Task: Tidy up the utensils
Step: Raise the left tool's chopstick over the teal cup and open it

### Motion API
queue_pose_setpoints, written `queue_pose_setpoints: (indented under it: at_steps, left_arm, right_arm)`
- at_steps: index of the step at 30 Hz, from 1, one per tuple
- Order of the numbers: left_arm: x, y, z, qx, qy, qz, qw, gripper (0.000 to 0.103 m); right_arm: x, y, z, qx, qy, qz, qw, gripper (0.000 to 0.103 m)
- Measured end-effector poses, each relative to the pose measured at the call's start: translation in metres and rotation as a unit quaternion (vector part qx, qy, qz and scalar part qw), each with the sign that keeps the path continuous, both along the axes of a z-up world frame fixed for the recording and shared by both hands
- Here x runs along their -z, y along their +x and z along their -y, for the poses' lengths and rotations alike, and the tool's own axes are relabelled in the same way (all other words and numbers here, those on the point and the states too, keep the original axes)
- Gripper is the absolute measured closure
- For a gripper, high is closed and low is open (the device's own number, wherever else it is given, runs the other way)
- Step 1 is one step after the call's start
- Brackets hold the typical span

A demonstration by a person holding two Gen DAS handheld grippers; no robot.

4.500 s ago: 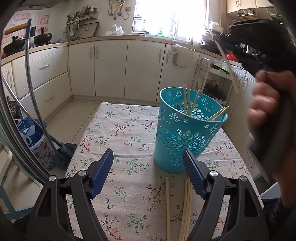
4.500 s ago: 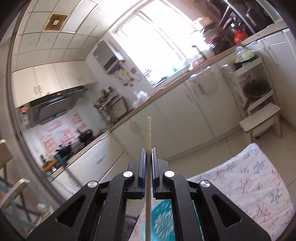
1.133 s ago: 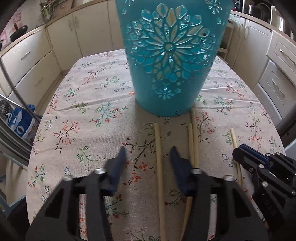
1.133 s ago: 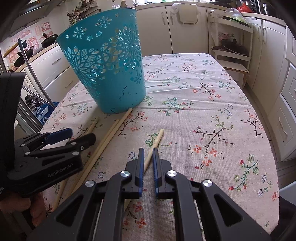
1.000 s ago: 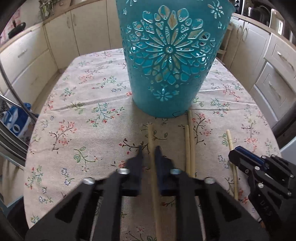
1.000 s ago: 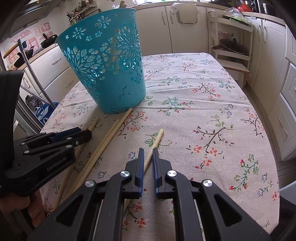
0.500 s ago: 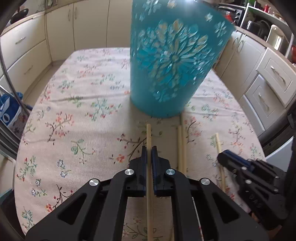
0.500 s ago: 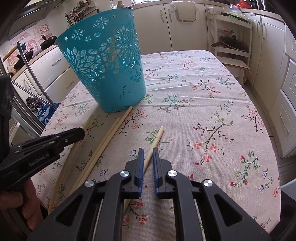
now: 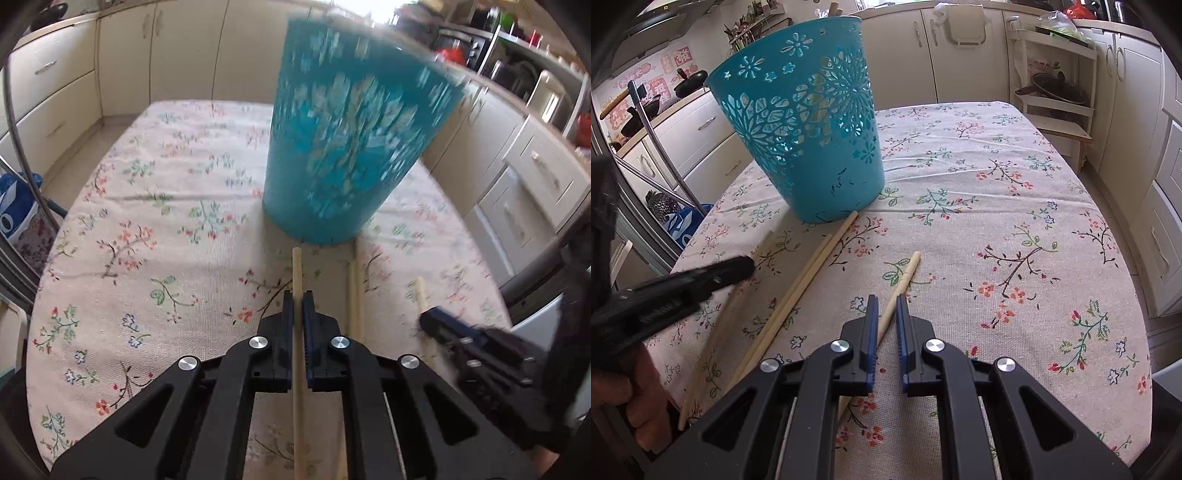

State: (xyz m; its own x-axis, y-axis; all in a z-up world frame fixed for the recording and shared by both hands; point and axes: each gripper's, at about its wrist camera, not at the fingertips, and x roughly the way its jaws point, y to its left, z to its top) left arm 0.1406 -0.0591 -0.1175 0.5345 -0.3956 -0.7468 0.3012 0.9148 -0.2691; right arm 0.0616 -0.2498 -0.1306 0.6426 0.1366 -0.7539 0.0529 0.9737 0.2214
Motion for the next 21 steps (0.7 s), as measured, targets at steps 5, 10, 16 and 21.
queue_pose_setpoints:
  at_steps: [5,10,16,21]
  left_arm:
    - [-0.079,-0.006,-0.014,-0.003,-0.091,0.090,0.9918,0.098]
    - [-0.150,0.007,-0.009,-0.011,-0.135,0.202,0.9700,0.098]
    - [-0.181,0.050,0.010,-0.044,-0.145,0.268,0.9514,0.098]
    - [-0.201,0.068,0.018,-0.085,-0.163,0.316,0.9308,0.098]
  right_arm:
    - [0.000,0.001,0.002,0.004,0.008,0.004,1.000,0.093]
    - [0.001,0.002,0.003,0.003,0.012,0.006,1.000,0.093]
    - [0.002,0.002,0.004,0.003,0.017,0.010,1.000,0.093]
    - [0.003,0.003,0.005,0.001,0.016,0.015,1.000,0.093]
